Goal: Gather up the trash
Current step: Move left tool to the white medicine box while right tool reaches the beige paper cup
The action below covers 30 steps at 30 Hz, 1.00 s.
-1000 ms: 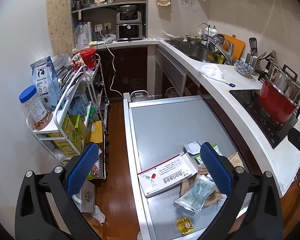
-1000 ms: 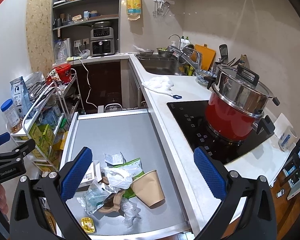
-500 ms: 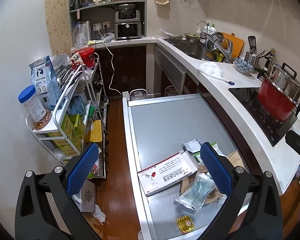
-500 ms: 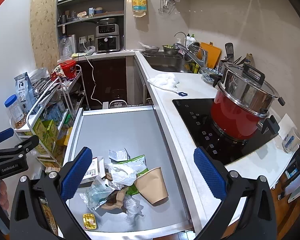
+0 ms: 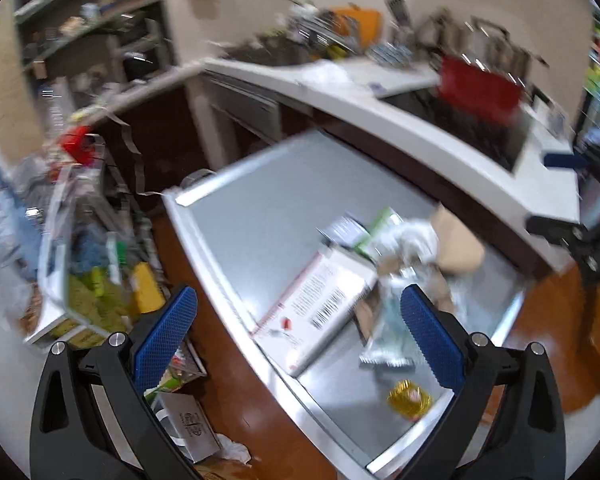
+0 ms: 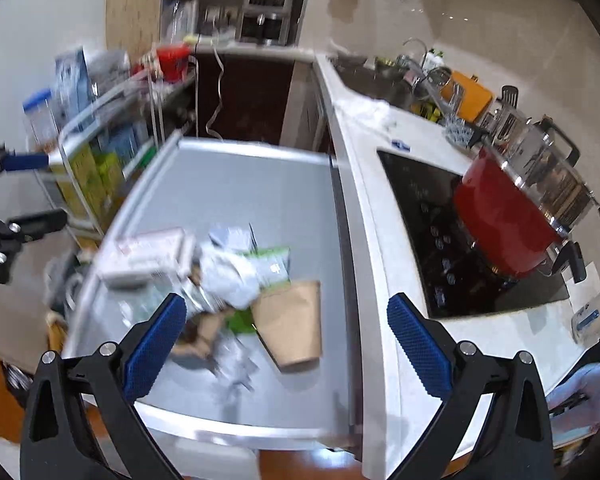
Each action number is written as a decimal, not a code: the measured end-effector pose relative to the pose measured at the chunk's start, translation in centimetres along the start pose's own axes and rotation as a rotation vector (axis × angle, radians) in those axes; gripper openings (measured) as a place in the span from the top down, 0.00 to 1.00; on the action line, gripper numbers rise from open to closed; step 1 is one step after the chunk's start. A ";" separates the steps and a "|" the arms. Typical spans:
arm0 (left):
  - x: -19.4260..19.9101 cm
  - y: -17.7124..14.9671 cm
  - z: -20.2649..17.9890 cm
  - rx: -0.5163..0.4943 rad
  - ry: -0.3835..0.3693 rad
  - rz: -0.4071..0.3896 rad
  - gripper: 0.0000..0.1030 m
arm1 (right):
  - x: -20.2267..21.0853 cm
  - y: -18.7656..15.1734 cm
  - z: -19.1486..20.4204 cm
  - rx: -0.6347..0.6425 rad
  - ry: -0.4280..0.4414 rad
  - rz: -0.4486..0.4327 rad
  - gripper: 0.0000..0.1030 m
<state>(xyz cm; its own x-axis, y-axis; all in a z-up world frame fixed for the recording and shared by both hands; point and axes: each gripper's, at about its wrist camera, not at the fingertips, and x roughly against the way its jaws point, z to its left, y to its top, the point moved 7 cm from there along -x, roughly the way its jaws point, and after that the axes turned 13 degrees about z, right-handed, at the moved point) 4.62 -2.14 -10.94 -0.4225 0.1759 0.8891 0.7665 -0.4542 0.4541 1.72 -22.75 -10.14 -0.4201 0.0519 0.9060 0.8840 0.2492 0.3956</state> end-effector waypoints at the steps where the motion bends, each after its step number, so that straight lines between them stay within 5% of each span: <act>1: -1.0 -0.2 -0.2 -0.023 -0.015 0.028 0.01 | -0.9 -0.1 -0.1 0.003 0.014 0.024 0.09; 10: -8.1 -1.8 -0.7 -0.249 -0.019 0.213 0.01 | -7.9 0.1 0.2 0.092 0.015 0.196 0.10; 30: -14.0 -0.3 -0.6 -0.411 -0.232 0.321 0.02 | -14.6 0.4 2.4 0.444 -0.073 0.377 0.10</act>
<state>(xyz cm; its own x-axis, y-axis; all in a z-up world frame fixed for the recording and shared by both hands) 10.06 -4.98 -23.59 -0.0470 0.1392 0.9891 0.5683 -0.8106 0.1411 7.73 -21.11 -23.61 -0.1202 0.2777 0.9531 0.8113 0.5808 -0.0669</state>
